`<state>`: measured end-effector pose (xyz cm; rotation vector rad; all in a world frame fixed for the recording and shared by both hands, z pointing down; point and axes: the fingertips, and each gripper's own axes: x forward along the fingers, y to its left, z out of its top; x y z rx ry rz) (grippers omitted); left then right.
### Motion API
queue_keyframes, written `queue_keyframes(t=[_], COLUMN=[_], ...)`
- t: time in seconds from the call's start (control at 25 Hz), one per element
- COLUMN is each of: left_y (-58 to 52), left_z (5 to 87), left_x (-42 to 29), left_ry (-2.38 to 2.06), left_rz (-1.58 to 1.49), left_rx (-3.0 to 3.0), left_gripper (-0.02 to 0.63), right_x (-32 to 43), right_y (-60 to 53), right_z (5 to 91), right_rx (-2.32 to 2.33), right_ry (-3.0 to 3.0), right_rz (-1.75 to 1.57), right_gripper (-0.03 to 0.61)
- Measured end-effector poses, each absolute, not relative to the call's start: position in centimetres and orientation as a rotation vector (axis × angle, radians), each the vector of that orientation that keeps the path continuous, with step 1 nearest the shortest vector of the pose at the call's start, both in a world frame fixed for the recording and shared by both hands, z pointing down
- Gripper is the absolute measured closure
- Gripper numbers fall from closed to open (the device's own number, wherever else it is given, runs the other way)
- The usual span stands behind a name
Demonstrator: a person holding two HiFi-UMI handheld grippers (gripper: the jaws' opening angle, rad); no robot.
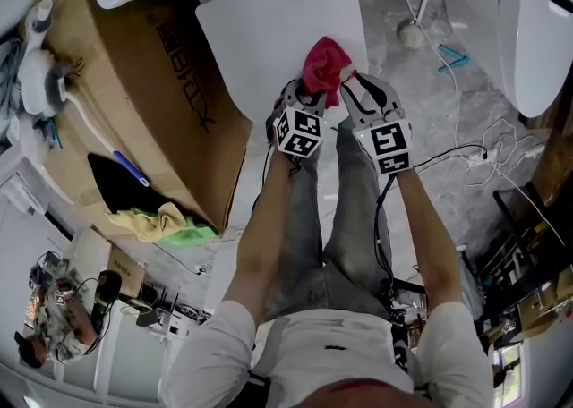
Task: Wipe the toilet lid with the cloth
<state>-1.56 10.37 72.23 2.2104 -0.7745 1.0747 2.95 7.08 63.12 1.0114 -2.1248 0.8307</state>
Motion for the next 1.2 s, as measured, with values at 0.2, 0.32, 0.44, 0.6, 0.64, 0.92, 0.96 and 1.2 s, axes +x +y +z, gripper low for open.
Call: queue_keyframes(t=[0.2,0.32,0.44,0.6,0.64,0.92,0.96,1.2], left_y=[10.7,10.8,11.0,11.0,10.9,11.0,11.0,11.4], left_z=[72.2,72.2,72.3,72.2,72.2,72.3,72.2,72.2], left_x=[-4.4,-5.9,-7.3,-9.3,-9.8,-13.7,-14.3,-18.1], left_ry=[-0.814,-0.844,-0.873,-0.917,-0.930,-1.011,-1.025,-1.105], left_rz=[1.075,1.071,1.070,1.064,1.062,1.068,1.070,1.087], left_rx=[2.184,2.166,2.148,2.122,2.116,2.060,2.050,1.986], left_gripper=[0.509,0.511,0.509,0.509,0.511,0.511,0.509,0.511], right_x=[0.9,-0.2,-1.2,-2.3,-2.5,-3.8,-4.0,-5.1], right_y=[7.6,7.8,8.0,8.2,8.2,8.6,8.6,8.7], right_z=[62.9,62.9,62.8,62.9,63.0,63.1,63.1,63.1], right_rx=[0.965,0.935,0.911,0.865,0.853,0.814,0.811,0.781], right_ry=[-2.137,-2.145,-2.152,-2.170,-2.175,-2.175,-2.176,-2.180], right_rz=[0.812,0.796,0.784,0.739,0.725,0.709,0.706,0.694], right_gripper=[0.437,0.437,0.437,0.437,0.437,0.437,0.437,0.437])
